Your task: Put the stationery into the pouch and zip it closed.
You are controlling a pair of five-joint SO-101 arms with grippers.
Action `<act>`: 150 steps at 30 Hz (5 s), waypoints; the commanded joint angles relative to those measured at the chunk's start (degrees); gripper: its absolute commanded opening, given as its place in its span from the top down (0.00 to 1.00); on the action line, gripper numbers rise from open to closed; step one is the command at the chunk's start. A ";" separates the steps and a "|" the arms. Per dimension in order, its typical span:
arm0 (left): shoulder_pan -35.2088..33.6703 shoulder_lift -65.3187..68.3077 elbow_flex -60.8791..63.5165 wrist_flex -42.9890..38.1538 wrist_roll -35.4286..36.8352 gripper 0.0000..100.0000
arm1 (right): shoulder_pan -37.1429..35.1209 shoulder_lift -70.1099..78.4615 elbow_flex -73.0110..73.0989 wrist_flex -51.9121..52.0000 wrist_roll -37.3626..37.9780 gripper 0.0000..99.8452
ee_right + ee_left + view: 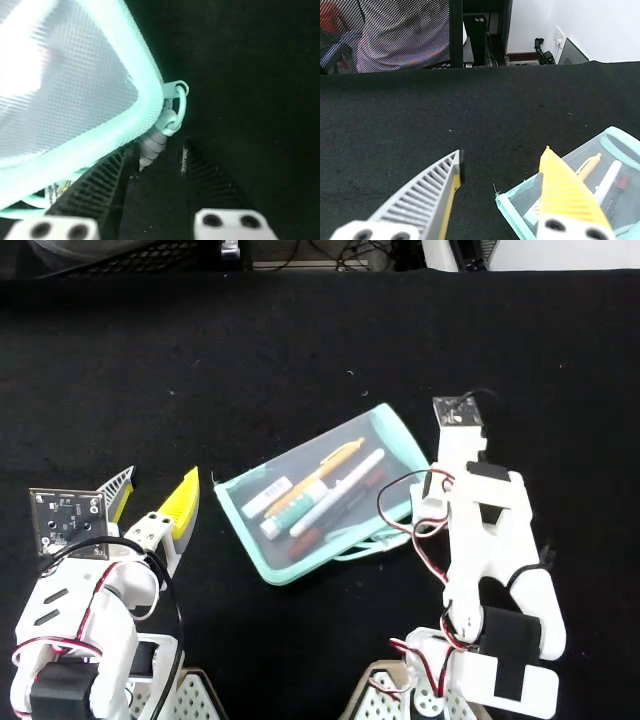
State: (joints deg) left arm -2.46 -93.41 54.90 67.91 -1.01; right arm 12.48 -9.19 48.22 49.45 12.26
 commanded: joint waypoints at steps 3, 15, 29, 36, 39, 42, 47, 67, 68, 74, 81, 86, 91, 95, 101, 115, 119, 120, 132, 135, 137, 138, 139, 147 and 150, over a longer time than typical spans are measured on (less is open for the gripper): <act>-0.66 -0.26 -1.89 -1.41 0.18 0.74 | -3.43 0.66 -2.77 3.78 -6.51 0.86; -0.66 -0.26 -1.89 -1.41 0.18 0.74 | -6.42 13.58 -12.26 6.24 -16.00 0.86; -0.66 -0.26 -1.54 -1.41 0.26 0.74 | -2.90 2.07 -16.57 8.79 -7.21 0.99; -0.57 -0.26 -1.36 -1.14 0.53 0.74 | -6.59 -20.00 -14.46 9.85 9.32 0.99; -0.40 -0.26 -1.36 -1.23 0.62 0.74 | -10.29 -25.36 -14.55 12.04 12.04 0.99; -0.31 -0.26 -1.36 -1.32 0.62 0.74 | -14.59 -29.32 -14.64 12.57 14.24 0.99; -0.13 -0.18 -1.36 -1.32 0.70 0.74 | -20.92 -33.54 -18.51 12.84 17.49 0.99; 18.77 -0.26 -1.71 0.44 4.22 0.74 | -50.64 -22.90 -50.07 26.64 18.55 0.99; 18.86 -0.26 -1.71 0.26 4.22 0.74 | -51.69 -21.58 -52.26 28.31 18.64 0.99; 18.77 -0.26 -2.33 -3.34 3.87 0.72 | -53.71 -16.04 -64.66 37.98 21.89 0.99; 16.22 -0.09 -0.48 -7.74 3.78 0.72 | -53.71 -13.49 -72.31 49.23 28.75 0.99; 9.27 -0.18 3.12 -10.99 3.78 0.72 | -53.71 -13.76 -72.84 51.60 33.49 0.99; 3.03 -0.18 5.32 -15.82 3.78 0.72 | -55.47 -14.73 -72.84 51.52 35.52 0.99; 2.33 0.35 7.08 -20.57 3.78 0.72 | -60.48 -15.08 -72.84 51.52 35.16 0.99; 2.42 0.44 12.00 -27.08 4.22 0.72 | -65.41 -15.16 -72.92 51.25 35.08 0.99; -3.65 -4.84 -11.82 12.48 -1.67 0.72 | -65.14 -14.81 -72.40 45.98 34.99 0.99; -0.13 -10.64 -19.38 20.57 -5.63 0.72 | -65.14 -14.55 -72.40 45.98 34.99 0.99; 2.59 -11.25 -20.18 22.07 -5.89 0.72 | -65.14 -14.11 -72.66 45.98 34.99 0.99; 19.56 -10.02 -13.58 17.41 -2.29 0.72 | -65.14 -10.51 -72.92 46.07 32.62 0.99; 19.21 -9.76 -10.77 14.24 -2.64 0.72 | -65.14 -10.77 -72.92 46.24 32.62 0.99; 19.12 -9.76 -7.87 12.31 -2.64 0.72 | -65.14 -10.86 -72.92 46.51 32.62 0.99; 19.12 -9.85 -6.37 11.34 -2.64 0.72 | -65.14 -10.95 -72.92 46.68 32.62 0.99; 19.12 -10.02 -5.05 10.37 -2.64 0.72 | -65.14 -11.30 -72.92 47.21 32.62 0.99; 19.12 -10.20 -3.30 8.09 -5.36 0.97 | -65.05 -14.99 -72.22 51.34 32.44 0.99; 19.21 -10.20 -3.12 7.91 -11.87 0.97 | -65.05 -16.31 -69.76 51.34 30.24 0.99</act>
State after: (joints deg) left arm 16.35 -103.87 51.91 77.14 -8.57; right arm -52.04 -23.34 -22.11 100.44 44.35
